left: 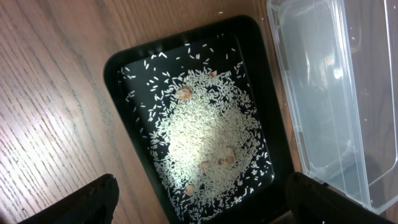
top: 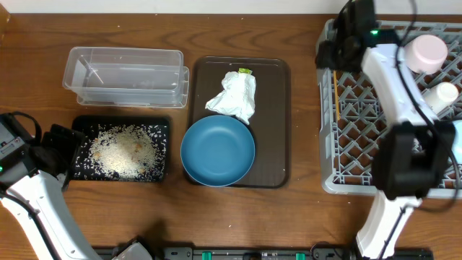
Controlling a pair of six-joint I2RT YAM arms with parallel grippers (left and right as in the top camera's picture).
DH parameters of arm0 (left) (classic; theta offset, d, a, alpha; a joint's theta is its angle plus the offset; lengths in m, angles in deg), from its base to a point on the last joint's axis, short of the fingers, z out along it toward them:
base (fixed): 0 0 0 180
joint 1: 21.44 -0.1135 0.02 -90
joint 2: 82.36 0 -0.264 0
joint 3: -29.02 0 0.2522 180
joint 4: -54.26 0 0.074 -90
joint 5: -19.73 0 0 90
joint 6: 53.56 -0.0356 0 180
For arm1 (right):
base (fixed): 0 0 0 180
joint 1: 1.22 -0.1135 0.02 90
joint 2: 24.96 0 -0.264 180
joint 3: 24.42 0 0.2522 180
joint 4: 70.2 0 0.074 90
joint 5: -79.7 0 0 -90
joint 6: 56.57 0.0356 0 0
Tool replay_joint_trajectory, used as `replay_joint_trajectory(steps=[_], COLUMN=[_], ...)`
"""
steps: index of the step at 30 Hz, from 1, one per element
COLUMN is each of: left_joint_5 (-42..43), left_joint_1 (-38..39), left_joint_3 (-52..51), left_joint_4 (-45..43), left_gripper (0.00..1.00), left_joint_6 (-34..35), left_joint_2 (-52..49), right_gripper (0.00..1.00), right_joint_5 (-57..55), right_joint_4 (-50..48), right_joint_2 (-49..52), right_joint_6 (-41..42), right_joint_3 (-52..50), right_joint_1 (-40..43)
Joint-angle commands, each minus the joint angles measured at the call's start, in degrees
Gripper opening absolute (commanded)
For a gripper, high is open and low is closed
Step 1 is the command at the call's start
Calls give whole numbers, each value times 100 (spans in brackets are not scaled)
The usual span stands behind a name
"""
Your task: Sort waste into correct bins and load items into the dishwasher rack
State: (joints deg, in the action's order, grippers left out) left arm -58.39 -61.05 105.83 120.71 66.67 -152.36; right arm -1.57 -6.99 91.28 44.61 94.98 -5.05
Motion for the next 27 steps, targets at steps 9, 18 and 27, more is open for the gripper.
replay_joint_trajectory(steps=[9, 18, 27], left_joint_5=[4, 4, 7], left_joint_1=[-24, -24, -22], left_joint_3=[94, 94, 94], left_joint_4=[22, 22, 22], left_gripper=[89, 89, 89], left_joint_6=[50, 50, 50], left_joint_2=[0, 0, 0], right_gripper=[94, 99, 99], right_joint_5=[570, 293, -400], right_joint_4=[35, -153, -278], right_joint_2=[-813, -706, -984], right_joint_6=[-28, 101, 275], right_joint_3=[37, 37, 37], right_joint_1=[-944, -1722, -973])
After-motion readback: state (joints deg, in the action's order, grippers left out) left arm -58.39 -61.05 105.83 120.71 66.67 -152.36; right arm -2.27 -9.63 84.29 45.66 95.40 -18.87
